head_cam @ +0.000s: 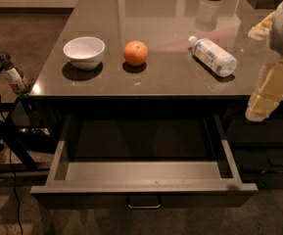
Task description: Place orange into top drawer
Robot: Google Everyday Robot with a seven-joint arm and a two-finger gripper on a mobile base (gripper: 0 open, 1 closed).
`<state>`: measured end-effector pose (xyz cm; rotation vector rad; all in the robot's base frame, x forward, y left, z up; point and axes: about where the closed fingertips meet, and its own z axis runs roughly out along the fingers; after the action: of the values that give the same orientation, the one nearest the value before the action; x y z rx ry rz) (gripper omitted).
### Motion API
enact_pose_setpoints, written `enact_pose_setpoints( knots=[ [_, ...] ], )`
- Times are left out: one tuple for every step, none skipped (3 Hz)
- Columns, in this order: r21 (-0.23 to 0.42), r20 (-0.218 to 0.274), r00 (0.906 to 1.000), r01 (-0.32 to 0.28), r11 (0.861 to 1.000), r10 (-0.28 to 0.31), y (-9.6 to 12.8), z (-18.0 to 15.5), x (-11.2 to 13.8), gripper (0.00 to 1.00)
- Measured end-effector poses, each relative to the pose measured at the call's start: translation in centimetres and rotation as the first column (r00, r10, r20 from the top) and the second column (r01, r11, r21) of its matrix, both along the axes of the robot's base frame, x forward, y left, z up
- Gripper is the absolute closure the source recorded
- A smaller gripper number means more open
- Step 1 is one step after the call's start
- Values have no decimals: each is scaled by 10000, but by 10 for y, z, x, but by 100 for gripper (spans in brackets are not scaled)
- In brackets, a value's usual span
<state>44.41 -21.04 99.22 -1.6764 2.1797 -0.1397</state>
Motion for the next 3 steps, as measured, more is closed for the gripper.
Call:
enact_pose_setpoints(
  knots=[
    [96, 37, 10000, -20, 10000, 20, 8, -4, 22, 0],
    [-276, -15, 9999, -155, 9995, 155, 27, -12, 69, 0],
    [-291, -3, 9999, -172, 9994, 172, 28, -12, 70, 0]
  ],
)
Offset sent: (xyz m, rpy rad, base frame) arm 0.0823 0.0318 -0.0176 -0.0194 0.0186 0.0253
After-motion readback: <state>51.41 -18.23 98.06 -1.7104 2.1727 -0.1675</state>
